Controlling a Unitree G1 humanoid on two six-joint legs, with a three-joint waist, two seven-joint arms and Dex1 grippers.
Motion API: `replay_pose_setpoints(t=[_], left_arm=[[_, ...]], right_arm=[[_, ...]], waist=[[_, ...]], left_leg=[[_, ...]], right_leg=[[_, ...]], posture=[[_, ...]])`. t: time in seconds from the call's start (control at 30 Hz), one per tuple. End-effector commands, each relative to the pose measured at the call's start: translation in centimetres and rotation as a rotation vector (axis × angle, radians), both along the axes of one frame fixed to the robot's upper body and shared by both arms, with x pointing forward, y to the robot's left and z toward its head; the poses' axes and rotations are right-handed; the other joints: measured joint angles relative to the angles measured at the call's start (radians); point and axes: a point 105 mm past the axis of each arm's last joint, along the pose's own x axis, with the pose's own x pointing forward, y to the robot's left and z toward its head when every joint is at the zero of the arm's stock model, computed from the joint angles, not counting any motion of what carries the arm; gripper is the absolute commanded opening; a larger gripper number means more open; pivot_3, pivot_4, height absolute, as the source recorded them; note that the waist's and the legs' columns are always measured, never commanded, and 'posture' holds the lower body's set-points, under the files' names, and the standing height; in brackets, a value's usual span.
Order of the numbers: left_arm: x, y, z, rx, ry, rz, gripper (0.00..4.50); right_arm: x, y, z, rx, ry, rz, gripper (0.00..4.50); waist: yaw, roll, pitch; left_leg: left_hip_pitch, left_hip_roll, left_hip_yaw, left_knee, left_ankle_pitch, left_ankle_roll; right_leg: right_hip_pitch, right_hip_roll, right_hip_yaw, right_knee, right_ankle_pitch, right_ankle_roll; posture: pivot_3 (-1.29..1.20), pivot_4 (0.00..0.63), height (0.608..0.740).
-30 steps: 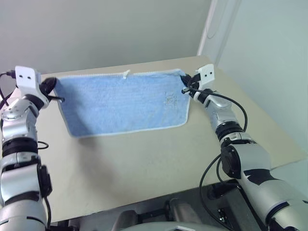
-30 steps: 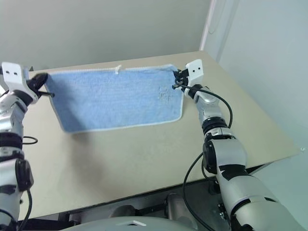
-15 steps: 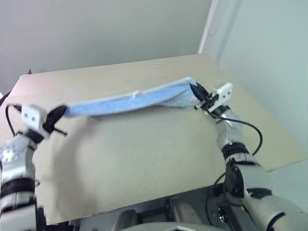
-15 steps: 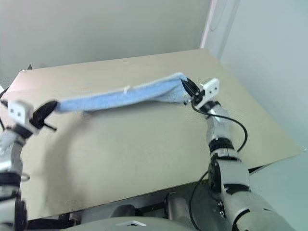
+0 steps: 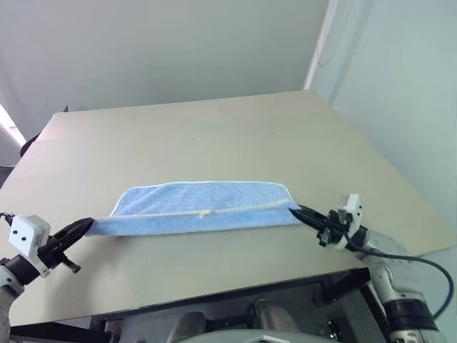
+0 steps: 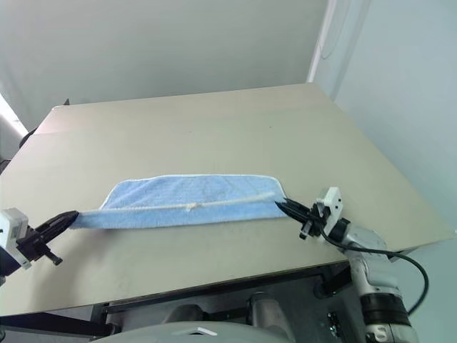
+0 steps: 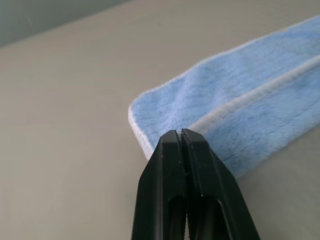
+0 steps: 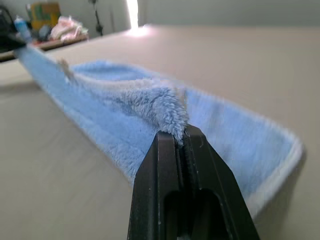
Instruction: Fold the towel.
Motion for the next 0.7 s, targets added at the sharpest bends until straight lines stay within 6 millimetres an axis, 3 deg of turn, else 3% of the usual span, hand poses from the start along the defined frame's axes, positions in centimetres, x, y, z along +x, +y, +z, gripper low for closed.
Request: replay_pose_setpoints(t=[0.03, 0.17, 0.27, 0.4, 0.7], left_arm=[[-0.7, 0.2, 1.4, 0.028, 0.008, -0.043, 0.03], [-0.4, 0.5, 1.9, 0.032, -0.002, -0.033, 0.03], [0.4, -0.2, 1.3, 0.027, 0.016, -0.067, 0.03], [2.6, 0.3, 0.9, 0.017, -0.009, -0.029, 0.03], [6.4, 0.3, -1.2, -0.045, -0.045, 0.055, 0.03]], right_arm=[[-0.5, -0.7, 1.5, -0.033, -0.015, 0.036, 0.0], [0.2, -1.6, 1.6, -0.103, 0.043, 0.022, 0.0], [1.9, -1.4, 1.9, -0.09, 0.031, -0.009, 0.0], [4.8, -1.2, 2.2, -0.058, -0.001, -0.103, 0.0], [8.5, -1.2, 1.3, -0.084, -0.06, -0.21, 0.0]], waist=[[-0.005, 0.0, 0.0], [-0.017, 0.001, 0.001], [-0.022, -0.001, 0.001], [-0.022, -0.002, 0.001], [-0.019, -0.003, 0.0]], left_leg=[[0.0, 0.001, 0.0, 0.0, 0.0, 0.0], [-0.002, 0.003, 0.0, 0.0, 0.0, 0.0], [-0.003, 0.003, 0.0, -0.001, 0.0, 0.0], [-0.003, 0.001, 0.0, -0.001, 0.0, 0.0], [-0.003, -0.003, 0.001, -0.001, 0.0, 0.001]], right_leg=[[0.0, 0.0, -0.001, -0.001, 0.0, 0.0], [0.0, 0.0, -0.006, -0.006, 0.0, 0.0], [0.0, 0.0, -0.006, -0.007, 0.0, 0.0], [-0.001, 0.001, -0.005, -0.005, 0.0, 0.0], [-0.002, -0.002, 0.0, 0.001, 0.004, 0.003]], posture=[[0.0, 0.0, 0.74], [0.0, 0.0, 0.74], [0.0, 0.0, 0.74], [0.0, 0.0, 0.74], [0.0, 0.0, 0.74]])
